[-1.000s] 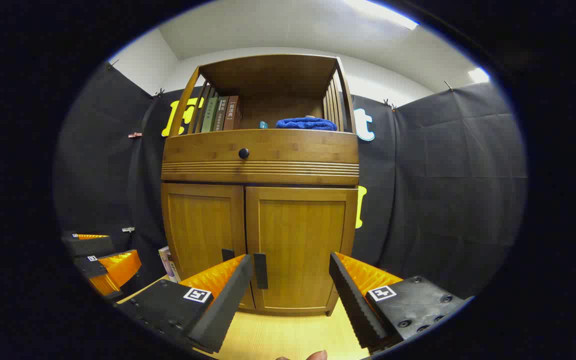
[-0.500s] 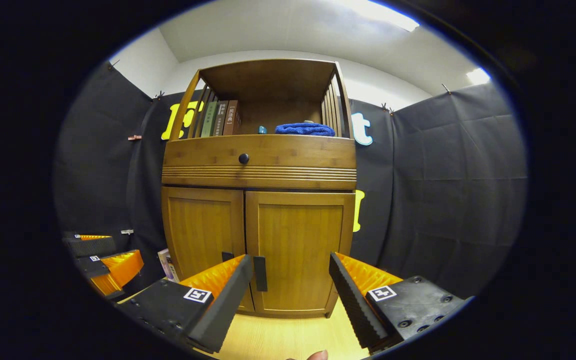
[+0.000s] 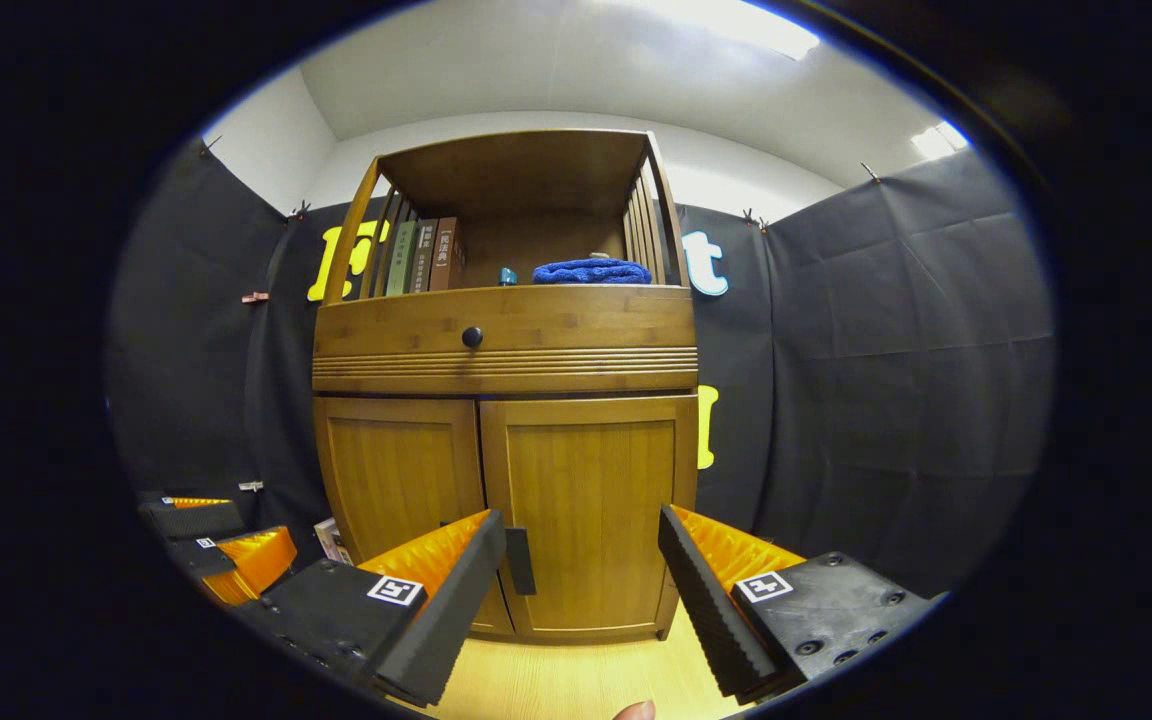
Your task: Open the right door of the double-door shoe cabinet with the right hand, and open the left door with the left hand.
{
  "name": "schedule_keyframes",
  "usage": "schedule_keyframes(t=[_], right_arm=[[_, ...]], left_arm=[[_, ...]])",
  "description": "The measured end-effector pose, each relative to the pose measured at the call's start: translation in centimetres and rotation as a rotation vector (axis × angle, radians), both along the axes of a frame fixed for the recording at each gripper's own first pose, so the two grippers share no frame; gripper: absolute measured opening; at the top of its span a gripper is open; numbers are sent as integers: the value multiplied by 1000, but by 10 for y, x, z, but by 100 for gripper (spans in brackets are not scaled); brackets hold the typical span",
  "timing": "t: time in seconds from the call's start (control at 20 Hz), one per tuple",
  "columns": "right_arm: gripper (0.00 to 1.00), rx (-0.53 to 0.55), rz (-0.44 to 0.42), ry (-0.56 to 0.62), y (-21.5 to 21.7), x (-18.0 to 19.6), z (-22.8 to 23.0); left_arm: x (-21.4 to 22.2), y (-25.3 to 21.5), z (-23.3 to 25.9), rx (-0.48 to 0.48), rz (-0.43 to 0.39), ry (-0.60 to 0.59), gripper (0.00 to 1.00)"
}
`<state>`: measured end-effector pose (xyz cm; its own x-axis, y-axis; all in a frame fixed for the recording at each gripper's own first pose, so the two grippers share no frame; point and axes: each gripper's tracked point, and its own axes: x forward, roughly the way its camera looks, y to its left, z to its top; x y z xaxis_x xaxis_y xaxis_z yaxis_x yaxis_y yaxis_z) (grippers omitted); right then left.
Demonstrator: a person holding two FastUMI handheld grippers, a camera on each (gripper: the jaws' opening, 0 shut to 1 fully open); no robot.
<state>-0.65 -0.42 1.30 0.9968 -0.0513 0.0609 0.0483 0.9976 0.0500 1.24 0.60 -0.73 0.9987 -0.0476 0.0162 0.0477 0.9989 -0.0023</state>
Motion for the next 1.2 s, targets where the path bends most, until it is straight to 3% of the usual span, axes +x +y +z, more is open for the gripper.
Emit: schedule_keyframes(t=[0.2,0.55,0.7,1.1,1.2], right_arm=[[95,-8,24,7,7,13,-2],[97,-19,95,57,39,75,-28],[98,22,119,86,52,105,-61],[96,-5,103,228,61,173,-155],[87,3,104,250,62,193,-172]], left_arm=[[1,5,-1,-18,12,0,94],[-2,19,-7,-19,31,16,94],[0,21,-12,-33,24,27,94],[11,33,-22,-45,8,46,94],[14,37,-27,-46,12,52,94]])
